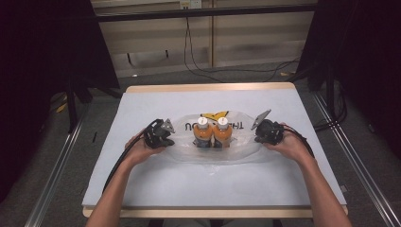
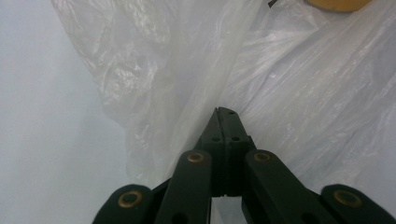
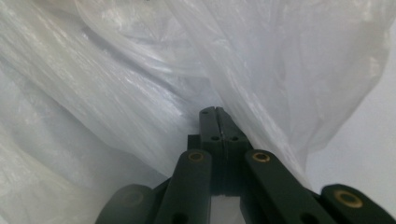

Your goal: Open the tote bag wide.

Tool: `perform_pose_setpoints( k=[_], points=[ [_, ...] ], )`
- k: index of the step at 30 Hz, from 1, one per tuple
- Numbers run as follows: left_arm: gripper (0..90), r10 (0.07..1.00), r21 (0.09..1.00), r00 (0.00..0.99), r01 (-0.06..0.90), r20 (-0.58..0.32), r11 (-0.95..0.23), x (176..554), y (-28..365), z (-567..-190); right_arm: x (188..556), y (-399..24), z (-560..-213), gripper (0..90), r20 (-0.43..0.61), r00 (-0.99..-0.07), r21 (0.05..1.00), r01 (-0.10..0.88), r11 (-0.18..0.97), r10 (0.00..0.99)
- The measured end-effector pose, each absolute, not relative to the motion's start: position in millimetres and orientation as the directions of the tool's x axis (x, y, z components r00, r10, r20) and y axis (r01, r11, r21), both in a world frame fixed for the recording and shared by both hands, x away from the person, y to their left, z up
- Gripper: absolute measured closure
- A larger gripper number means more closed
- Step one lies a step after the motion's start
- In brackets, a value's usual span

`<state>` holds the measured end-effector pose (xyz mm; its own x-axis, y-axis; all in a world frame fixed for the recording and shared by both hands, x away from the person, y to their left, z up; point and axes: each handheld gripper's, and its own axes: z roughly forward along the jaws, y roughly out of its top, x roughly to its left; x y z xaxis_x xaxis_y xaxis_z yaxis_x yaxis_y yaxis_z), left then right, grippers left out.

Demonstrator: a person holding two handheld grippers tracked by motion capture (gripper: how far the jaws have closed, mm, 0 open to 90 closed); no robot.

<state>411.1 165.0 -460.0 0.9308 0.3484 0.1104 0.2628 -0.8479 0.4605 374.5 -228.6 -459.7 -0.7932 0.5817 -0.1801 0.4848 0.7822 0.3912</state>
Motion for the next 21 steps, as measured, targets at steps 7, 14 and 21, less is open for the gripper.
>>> perform_pose_setpoints(
  k=[7,14,21],
  points=[
    [90.0,0.348,0.463,0.933,0.269,0.092,-0.844,407.1,171.5,-459.8,365.3,-237.2,-460.2,90.0,-0.184,-0.792,0.404,0.479,0.779,0.583],
    [90.0,0.354,0.446,0.930,0.278,0.096,-0.851,405.4,175.2,-458.4,361.6,-244.5,-460.5,90.0,-0.185,-0.789,0.411,0.479,0.775,0.586],
    [90.0,0.379,0.468,0.923,0.305,0.070,-0.829,402.7,190.6,-459.8,358.2,-247.5,-460.6,90.0,-0.190,-0.782,0.413,0.486,0.771,0.594]
  ],
)
